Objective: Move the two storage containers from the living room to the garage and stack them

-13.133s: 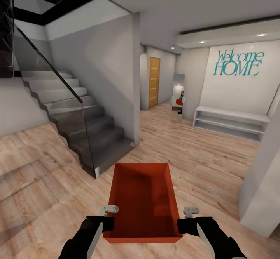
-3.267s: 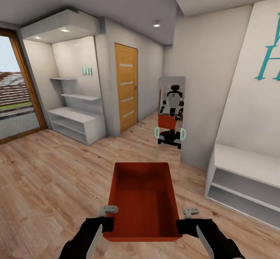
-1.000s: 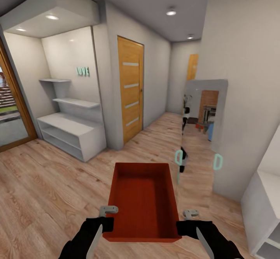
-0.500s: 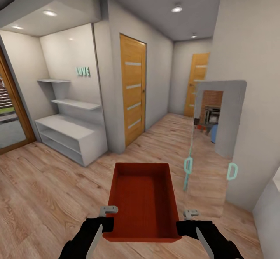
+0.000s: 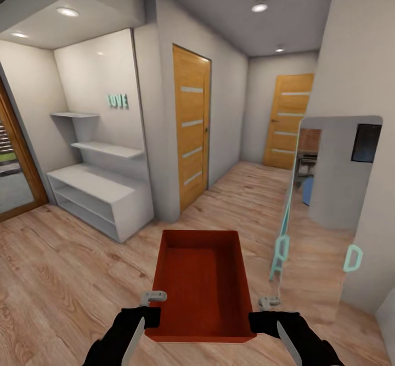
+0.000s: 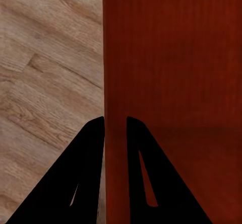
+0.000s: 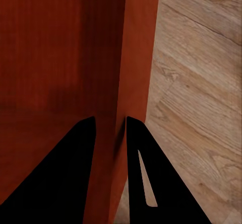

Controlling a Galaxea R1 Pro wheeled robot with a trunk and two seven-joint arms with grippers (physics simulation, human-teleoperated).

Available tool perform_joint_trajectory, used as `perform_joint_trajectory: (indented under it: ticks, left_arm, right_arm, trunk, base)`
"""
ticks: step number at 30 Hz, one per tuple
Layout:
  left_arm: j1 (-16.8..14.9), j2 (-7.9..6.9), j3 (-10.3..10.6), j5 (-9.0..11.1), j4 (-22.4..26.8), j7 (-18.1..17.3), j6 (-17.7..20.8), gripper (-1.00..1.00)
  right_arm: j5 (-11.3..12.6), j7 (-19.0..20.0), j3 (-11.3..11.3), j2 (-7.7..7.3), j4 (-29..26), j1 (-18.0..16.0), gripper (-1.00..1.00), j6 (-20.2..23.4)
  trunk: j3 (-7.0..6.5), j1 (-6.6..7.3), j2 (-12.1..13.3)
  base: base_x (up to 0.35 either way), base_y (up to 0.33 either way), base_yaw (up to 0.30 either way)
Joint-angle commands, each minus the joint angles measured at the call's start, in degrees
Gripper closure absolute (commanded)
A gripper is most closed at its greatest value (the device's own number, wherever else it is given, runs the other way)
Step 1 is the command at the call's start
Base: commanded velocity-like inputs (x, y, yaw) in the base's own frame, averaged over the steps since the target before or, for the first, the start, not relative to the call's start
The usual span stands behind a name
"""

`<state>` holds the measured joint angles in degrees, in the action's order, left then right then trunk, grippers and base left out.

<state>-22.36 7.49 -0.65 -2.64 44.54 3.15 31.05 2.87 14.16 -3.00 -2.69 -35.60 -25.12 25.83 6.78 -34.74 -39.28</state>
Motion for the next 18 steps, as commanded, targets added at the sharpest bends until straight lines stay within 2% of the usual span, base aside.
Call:
perform_joint_trajectory:
  ticks: [1, 18]
  left_arm:
    - [-0.1, -0.02, -0.5, -1.0, 0.0, 0.3, 0.3, 1.00]
    - [-0.1, -0.02, -0.5, -1.0, 0.0, 0.3, 0.3, 1.00]
  right_arm:
    - [-1.2, -0.2, -0.4, -0.47, -0.2, 0.0, 1.00, -3.5]
    - [-1.5, -0.1, -0.4, -0.47, -0.2, 0.0, 1.00, -3.5]
  trunk:
    - [0.10, -0.05, -0.1]
    - [0.10, -0.05, -0.1]
  base:
    - [0.307, 0.173, 0.000]
    - [0.307, 0.171, 0.000]
